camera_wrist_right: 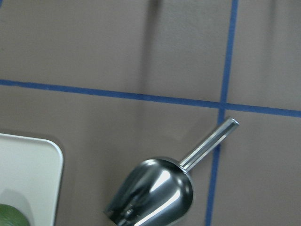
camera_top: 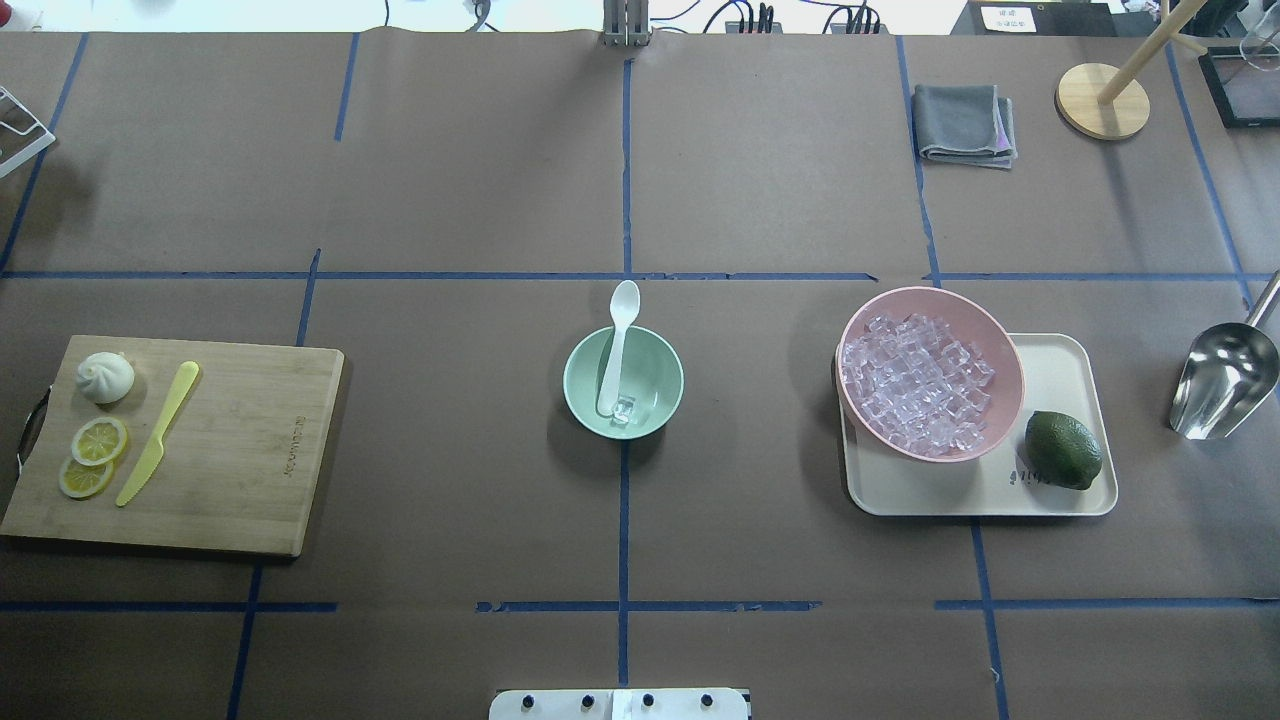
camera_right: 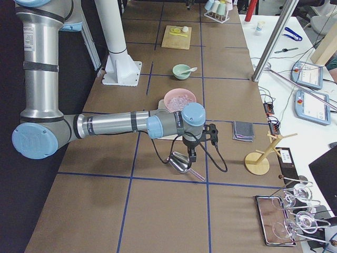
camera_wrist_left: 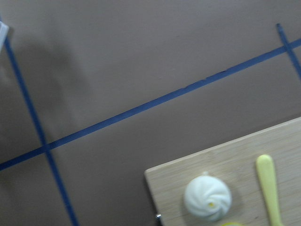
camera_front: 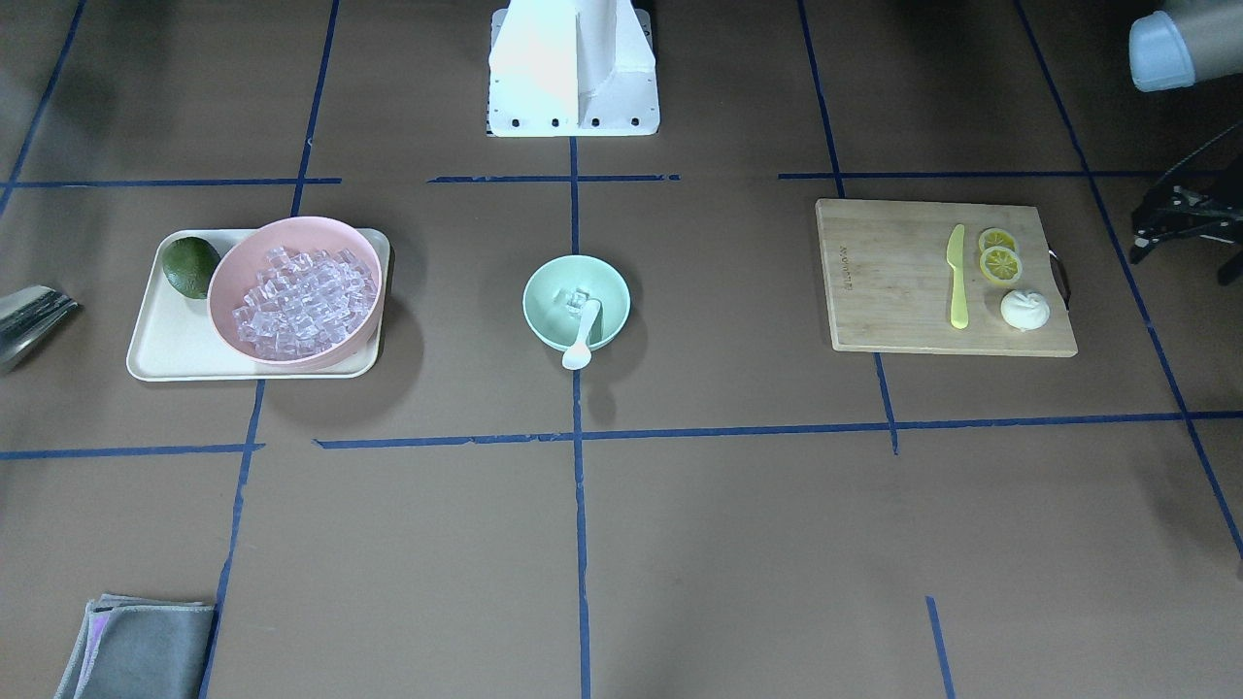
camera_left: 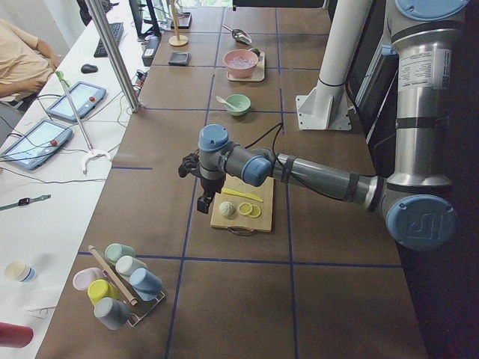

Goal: Put spoon and ice into bowl

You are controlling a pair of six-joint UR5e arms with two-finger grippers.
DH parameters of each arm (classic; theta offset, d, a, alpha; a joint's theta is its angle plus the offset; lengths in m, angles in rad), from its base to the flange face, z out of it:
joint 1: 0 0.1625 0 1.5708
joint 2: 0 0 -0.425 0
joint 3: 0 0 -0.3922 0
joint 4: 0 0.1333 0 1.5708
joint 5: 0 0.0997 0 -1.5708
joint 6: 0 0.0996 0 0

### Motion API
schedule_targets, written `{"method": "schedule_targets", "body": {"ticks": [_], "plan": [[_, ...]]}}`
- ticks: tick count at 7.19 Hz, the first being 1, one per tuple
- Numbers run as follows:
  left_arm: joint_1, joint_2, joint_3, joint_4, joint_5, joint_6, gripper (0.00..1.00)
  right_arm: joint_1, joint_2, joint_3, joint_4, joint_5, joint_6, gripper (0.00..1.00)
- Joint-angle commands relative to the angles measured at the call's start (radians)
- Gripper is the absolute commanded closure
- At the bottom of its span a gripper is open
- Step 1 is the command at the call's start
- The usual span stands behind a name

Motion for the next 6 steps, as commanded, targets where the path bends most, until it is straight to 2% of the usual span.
{"method": "schedule_targets", "body": {"ticks": [1,6], "plan": [[-0.033,0.001,0.007,0.079,-0.043,0.031,0.00,0.040,-0.004,-0.019,-0.120,-0.046,-0.168,0.00],[-0.069,0.020,0.053,0.126,-0.105,0.034,0.00,0.081,-0.073,-0.045,-0.105,-0.033,-0.197,0.00]]}}
